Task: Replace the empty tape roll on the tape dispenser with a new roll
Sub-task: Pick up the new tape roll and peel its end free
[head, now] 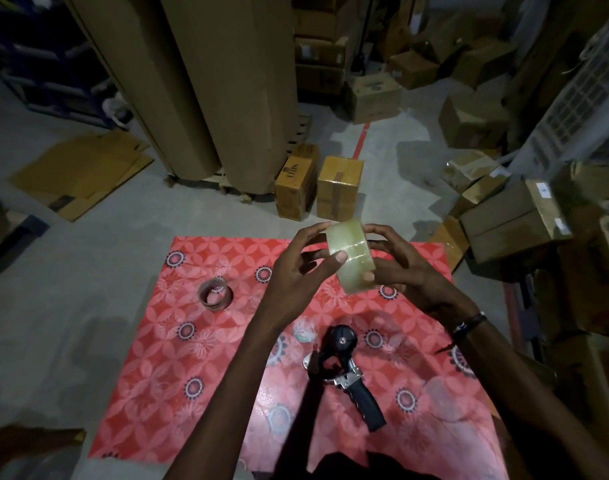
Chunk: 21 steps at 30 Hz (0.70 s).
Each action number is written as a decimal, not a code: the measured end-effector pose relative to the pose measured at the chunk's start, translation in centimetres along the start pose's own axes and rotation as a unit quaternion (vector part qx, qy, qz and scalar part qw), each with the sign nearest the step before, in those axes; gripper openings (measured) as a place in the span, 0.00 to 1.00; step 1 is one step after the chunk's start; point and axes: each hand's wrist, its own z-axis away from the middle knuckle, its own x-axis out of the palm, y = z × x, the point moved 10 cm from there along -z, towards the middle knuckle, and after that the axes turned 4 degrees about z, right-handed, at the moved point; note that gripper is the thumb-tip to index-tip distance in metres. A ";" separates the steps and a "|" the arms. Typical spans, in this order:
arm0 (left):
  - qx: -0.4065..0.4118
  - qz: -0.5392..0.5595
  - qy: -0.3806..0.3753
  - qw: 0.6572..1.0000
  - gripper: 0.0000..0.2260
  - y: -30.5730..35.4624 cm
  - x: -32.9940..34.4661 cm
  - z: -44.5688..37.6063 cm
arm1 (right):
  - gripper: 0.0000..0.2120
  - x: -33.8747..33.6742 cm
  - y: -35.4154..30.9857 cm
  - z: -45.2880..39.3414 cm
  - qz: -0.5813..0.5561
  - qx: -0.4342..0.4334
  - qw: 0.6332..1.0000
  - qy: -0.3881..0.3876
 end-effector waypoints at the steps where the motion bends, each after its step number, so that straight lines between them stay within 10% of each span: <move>1: 0.005 0.006 0.000 1.000 0.20 0.2 0.0 0.0 | 0.45 -0.3 -0.3 0.0 0.020 0.005 1.000 0.003; 21: -0.023 0.076 0.119 0.990 0.13 -0.2 -6.5 -1.8 | 0.51 3.3 -6.8 -2.0 0.257 -0.183 0.932 0.178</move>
